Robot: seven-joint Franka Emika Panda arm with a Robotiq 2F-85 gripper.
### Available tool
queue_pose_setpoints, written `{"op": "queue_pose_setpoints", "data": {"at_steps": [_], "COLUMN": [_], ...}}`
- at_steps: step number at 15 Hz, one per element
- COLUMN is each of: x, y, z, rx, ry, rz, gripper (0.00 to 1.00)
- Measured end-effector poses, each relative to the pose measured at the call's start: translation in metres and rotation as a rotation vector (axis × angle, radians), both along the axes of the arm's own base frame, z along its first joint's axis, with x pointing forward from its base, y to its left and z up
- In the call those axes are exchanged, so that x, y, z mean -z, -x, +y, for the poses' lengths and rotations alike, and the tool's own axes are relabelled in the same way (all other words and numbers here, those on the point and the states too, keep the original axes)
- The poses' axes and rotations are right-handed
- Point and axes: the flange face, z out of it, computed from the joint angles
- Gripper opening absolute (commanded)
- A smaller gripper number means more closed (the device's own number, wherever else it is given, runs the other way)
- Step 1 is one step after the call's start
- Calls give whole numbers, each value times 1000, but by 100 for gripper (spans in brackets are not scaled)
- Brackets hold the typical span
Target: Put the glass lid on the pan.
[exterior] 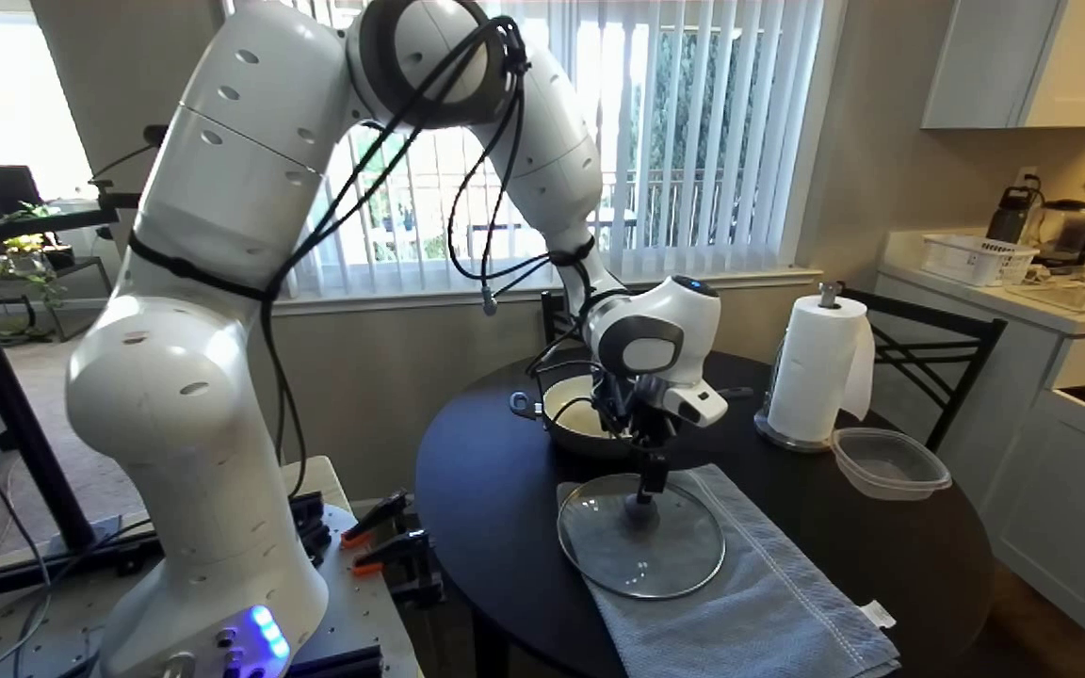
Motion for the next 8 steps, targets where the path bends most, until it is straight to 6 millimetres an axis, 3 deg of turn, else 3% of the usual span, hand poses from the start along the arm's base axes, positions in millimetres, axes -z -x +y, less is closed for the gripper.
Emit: {"op": "queue_pose_setpoints", "data": {"at_steps": [8], "x": [12], "y": [20], "z": [-24], "rx": [103], "ry": [-37], "rz": [92], "gripper": [100]}}
